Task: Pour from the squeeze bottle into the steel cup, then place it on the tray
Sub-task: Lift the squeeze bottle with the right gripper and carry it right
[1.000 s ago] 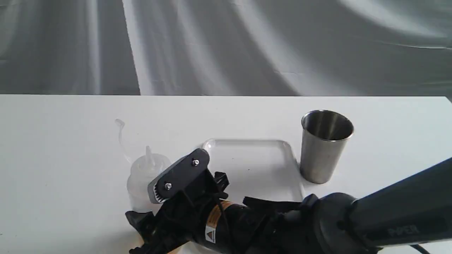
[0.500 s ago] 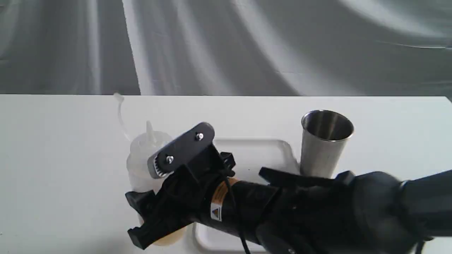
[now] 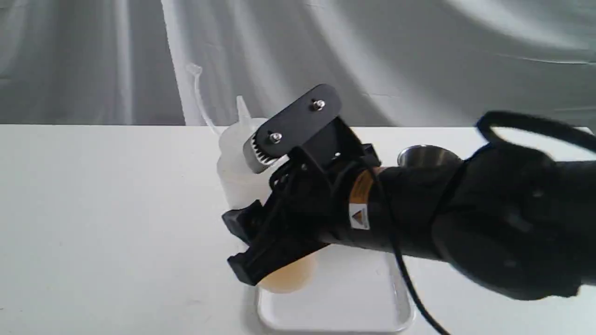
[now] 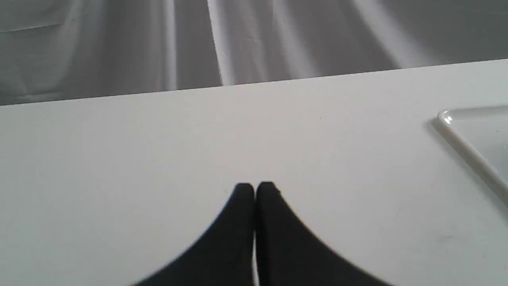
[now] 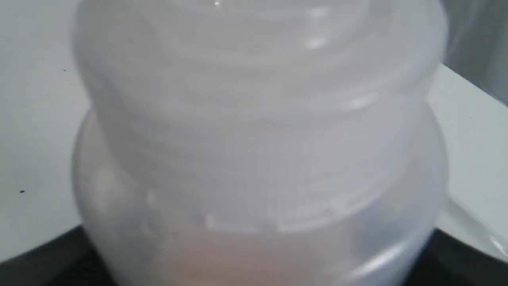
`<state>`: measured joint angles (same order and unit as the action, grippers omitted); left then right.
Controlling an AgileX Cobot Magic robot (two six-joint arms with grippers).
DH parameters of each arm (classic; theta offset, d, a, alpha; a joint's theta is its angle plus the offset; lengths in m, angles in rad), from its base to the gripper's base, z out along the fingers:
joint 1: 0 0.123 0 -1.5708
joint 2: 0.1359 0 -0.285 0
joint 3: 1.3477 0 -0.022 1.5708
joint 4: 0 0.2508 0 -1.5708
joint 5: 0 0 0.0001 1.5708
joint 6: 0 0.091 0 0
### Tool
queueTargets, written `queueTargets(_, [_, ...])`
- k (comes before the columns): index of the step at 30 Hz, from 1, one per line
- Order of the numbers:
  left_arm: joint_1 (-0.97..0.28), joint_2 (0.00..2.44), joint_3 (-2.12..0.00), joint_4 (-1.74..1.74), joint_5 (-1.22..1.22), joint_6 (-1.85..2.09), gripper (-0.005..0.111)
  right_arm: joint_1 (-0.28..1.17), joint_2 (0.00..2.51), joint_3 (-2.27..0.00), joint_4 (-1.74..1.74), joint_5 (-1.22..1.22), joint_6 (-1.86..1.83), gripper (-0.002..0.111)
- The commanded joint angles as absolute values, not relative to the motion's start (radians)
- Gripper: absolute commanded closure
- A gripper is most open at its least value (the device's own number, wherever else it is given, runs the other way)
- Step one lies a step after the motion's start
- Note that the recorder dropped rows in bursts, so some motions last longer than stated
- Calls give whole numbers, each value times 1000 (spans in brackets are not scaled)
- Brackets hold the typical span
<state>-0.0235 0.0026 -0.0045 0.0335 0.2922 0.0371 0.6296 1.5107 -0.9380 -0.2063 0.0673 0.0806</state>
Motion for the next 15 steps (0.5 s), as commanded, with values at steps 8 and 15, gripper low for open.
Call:
queueTargets(8, [-22, 0, 0, 33, 285, 35, 107, 389, 1260, -773, -401, 151, 171, 74])
queueTargets(15, [-22, 0, 0, 33, 285, 32, 107, 213, 1141, -728, -642, 246, 348, 74])
